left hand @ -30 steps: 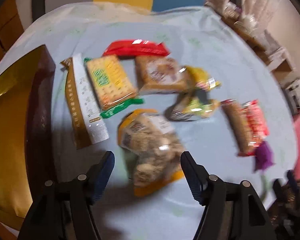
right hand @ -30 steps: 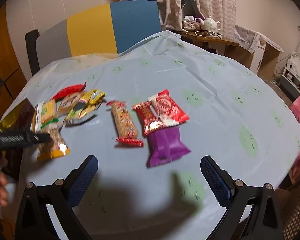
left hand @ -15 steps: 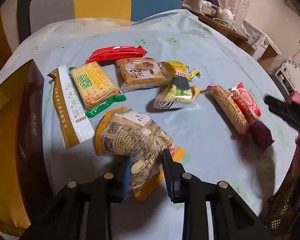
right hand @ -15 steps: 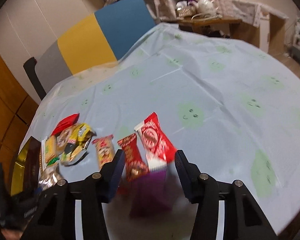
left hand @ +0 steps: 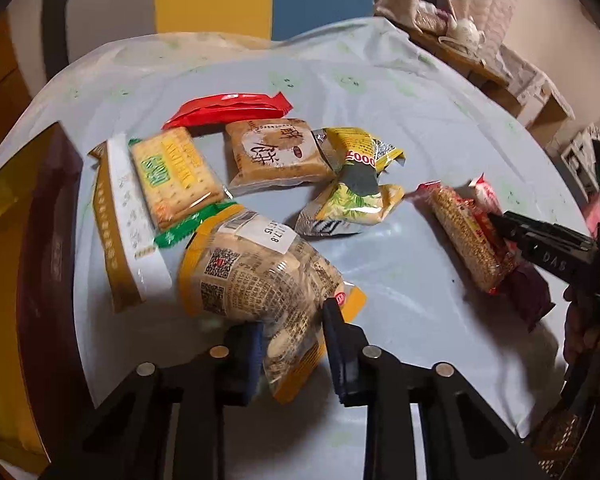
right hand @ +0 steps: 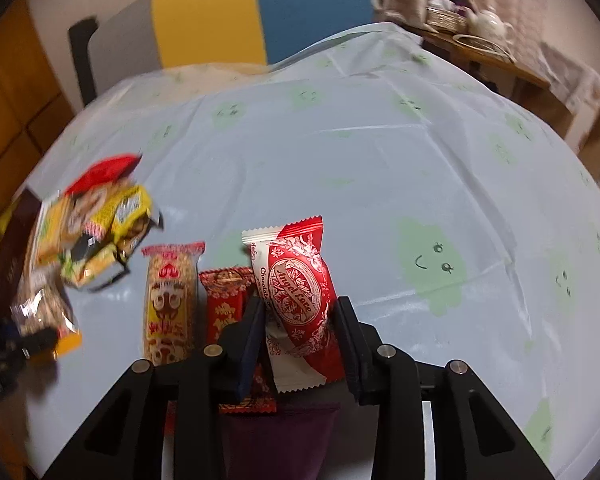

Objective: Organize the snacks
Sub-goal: 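Carry the nut-cookie bag into the gold tin and open the left gripper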

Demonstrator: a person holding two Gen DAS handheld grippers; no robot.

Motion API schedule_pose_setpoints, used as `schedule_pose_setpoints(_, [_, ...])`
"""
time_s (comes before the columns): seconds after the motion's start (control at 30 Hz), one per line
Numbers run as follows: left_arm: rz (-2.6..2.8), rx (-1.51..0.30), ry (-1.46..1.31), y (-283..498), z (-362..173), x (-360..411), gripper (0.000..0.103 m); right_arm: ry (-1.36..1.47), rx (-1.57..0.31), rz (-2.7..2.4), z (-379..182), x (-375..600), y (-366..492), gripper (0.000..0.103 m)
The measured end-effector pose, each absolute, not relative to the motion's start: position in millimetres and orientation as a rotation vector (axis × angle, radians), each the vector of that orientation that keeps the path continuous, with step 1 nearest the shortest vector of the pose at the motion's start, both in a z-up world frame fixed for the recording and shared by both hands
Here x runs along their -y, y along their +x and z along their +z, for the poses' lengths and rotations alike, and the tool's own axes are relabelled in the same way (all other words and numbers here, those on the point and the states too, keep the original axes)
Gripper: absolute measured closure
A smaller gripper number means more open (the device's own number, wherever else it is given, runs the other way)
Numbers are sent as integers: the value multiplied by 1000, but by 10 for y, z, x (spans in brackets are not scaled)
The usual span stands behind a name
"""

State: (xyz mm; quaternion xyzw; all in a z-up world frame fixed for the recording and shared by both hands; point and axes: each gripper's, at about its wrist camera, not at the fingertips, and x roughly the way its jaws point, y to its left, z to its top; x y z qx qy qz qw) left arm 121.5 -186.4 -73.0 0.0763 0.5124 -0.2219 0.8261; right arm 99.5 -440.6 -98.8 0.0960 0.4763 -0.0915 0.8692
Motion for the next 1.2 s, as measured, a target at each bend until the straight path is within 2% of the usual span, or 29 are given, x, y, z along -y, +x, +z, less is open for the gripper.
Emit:
schedule_pose_setpoints(0.3, [-572, -1010, 108, 747, -508, 1550, 77, 79, -1017, -209, -1002, 4300, 1031, 67])
schedule_pose_setpoints(0.7, [-469, -805, -105, 707, 294, 228, 77, 16, -1047, -307, -989, 4123, 1064, 68])
schedule_pose_setpoints(0.77, [-374, -795, -89, 820, 266, 2, 77, 11, -1050, -311, -985, 4106, 1059, 68])
schedule_pose_setpoints(0.97, [-138, -928, -149, 1332, -114, -611, 77, 19, -1044, -314, -981, 4100, 1061, 68])
schedule_pose_setpoints(1.2, [-52, -977, -63, 1617, -374, -684, 77, 25, -1036, -319, -984, 4104, 1043, 68])
